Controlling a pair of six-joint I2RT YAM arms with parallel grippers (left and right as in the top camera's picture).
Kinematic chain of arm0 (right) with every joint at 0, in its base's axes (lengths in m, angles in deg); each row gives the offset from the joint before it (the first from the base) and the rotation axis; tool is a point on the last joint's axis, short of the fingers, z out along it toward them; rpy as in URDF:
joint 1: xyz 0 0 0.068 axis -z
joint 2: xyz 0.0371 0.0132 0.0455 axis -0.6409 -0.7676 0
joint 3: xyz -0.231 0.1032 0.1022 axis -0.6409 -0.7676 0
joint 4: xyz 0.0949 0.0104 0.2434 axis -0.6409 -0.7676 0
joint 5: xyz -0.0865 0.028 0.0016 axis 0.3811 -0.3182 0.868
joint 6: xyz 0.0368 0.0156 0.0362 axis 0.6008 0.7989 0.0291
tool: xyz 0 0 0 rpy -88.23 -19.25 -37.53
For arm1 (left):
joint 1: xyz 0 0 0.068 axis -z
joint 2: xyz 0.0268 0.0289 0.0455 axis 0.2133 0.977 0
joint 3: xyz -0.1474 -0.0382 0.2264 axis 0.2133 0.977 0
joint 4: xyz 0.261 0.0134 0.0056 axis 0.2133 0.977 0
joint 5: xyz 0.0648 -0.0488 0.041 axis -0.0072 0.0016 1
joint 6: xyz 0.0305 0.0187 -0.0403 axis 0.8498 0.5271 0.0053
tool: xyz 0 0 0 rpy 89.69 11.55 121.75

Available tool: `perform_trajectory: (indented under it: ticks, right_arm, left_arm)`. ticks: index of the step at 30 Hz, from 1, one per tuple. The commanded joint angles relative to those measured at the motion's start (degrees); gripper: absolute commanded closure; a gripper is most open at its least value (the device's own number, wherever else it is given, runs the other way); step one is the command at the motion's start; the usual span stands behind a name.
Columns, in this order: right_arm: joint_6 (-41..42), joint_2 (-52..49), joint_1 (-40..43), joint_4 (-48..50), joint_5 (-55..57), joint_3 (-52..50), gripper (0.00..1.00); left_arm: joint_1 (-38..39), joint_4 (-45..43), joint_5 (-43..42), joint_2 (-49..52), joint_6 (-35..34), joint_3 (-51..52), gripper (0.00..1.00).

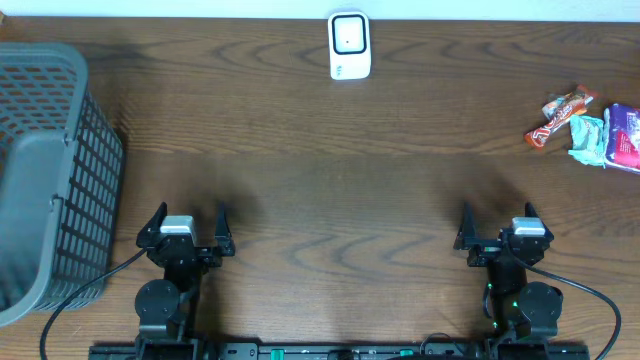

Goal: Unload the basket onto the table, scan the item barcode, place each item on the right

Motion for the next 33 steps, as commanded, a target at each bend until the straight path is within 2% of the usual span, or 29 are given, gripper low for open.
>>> perform_trajectory:
  ticks: [1, 33]
  right_arm:
    - [-0.4, 0.3, 0.3, -0.2, -0.2, -0.1, 0.01]
    - [-0.4, 0.3, 0.3, -0.2, -0.1, -0.1, 0.01]
  left_arm:
    - [-0.3, 2.3, -0.1, -0.5, 0.5, 1.0, 0.02]
    - [-0.3, 2.1, 0.5, -0.3, 0.6, 1.0, 0.02]
